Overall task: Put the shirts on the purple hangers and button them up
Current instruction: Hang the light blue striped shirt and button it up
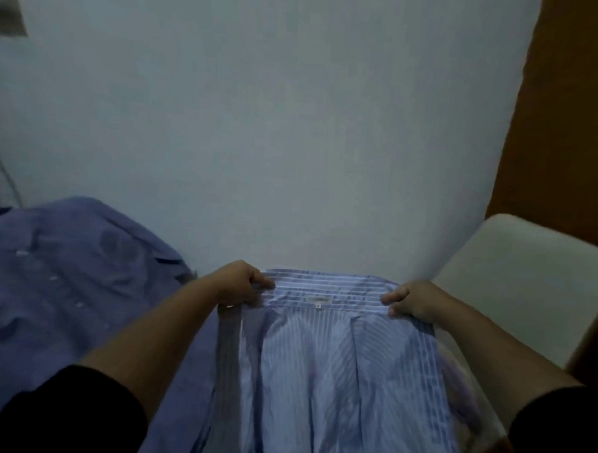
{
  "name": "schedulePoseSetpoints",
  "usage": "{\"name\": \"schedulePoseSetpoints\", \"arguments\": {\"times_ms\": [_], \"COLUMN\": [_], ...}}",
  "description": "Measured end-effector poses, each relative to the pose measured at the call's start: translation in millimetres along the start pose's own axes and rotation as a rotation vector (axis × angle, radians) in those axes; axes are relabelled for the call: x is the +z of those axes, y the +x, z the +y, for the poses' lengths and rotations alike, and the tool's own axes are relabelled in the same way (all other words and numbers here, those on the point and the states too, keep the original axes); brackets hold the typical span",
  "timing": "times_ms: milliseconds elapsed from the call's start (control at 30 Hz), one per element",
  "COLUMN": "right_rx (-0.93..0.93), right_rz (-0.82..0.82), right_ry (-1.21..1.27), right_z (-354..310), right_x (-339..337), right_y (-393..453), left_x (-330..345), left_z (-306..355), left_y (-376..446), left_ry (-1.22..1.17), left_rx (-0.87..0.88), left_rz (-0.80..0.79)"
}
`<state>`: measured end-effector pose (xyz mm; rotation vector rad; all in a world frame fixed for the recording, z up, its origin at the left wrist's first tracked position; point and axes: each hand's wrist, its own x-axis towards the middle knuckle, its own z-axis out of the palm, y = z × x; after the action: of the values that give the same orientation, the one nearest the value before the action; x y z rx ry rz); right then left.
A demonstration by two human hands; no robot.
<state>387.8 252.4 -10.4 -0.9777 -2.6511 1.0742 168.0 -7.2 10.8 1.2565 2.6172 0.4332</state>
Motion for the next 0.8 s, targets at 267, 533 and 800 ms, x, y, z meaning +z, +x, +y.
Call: {"name": "schedulePoseSetpoints", "arguments": {"times_ms": [267,533,800], "right_rx": [0.071,-0.054,-0.243], "right_rz": [-0.08,0.03,0.04], "right_ry": [-0.073,-0.486,-0.323], "right_z": [80,137,160], "right_x": [89,171,230], "right_y": [104,166,158], "left_x": [109,193,294], "left_z": [-66,-80,-63], "left_y": [100,145,147], "left_ry": [-0.006,0.508,-0.046], "left_rx": [-0.091,0.027,0.147], "left_rz": [-0.147,0.12,0.088]}}
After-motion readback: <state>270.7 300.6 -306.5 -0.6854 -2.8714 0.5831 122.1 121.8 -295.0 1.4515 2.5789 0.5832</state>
